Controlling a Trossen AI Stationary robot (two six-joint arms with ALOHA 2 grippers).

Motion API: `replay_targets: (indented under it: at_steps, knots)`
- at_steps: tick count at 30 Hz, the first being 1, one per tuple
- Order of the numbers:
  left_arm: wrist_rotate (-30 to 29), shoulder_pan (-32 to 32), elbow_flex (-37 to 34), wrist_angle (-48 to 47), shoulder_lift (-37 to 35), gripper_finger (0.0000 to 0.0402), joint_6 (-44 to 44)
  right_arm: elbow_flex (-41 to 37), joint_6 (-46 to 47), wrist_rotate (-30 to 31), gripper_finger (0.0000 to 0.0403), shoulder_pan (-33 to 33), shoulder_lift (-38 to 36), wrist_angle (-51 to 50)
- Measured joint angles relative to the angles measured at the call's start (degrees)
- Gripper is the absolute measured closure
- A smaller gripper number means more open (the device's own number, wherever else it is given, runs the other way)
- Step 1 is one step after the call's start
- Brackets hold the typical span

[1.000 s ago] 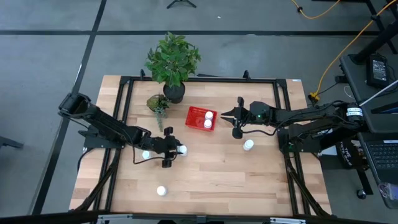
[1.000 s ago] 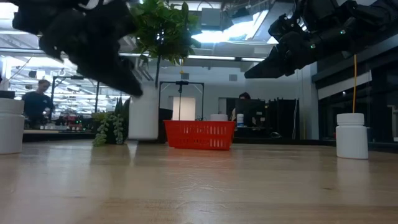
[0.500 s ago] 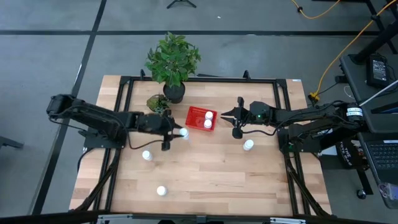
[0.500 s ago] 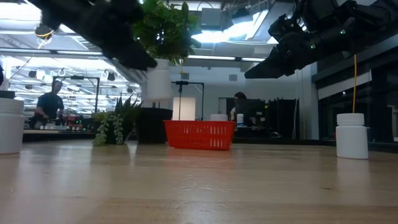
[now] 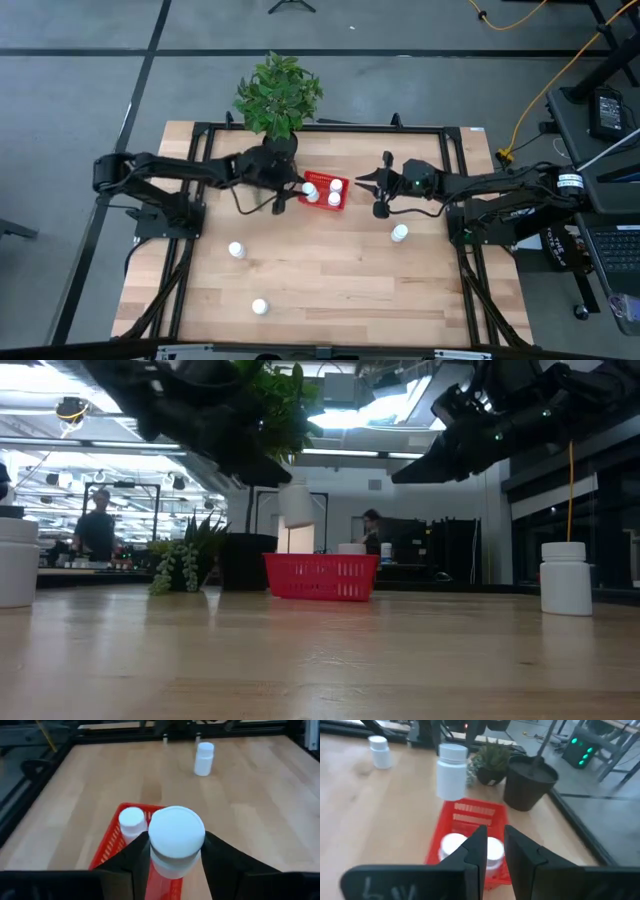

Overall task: Pick and place pill bottles into a basket
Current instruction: Put the white medicine bottle into the red bin

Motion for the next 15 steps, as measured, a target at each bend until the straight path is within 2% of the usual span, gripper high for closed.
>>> replay_targets:
  at_steps: [3, 6, 11, 15]
  knots:
    - [1.4, 2.8, 3.0, 0.2, 3.5, 0.0257, 1.4, 0.0, -1.7, 0.0, 0.0335, -1.8, 0.0, 0.3]
    - [2.2, 4.7, 5.7, 0.0, 7.2, 0.0257, 3.5, 0.0, 1.1, 0.0, 0.0335, -3.3, 0.0, 0.1]
    - [7.6, 6.8, 9.0, 0.0, 13.0, 0.0257, 6.0, 0.0, 3.0, -0.1, 0.0335, -4.5, 0.0, -1.9]
    - [7.9, 7.8, 10.8, 0.1, 16.9, 0.0256, 7.6, 0.0, 3.0, -0.1, 0.0335, -4.7, 0.0, -3.1]
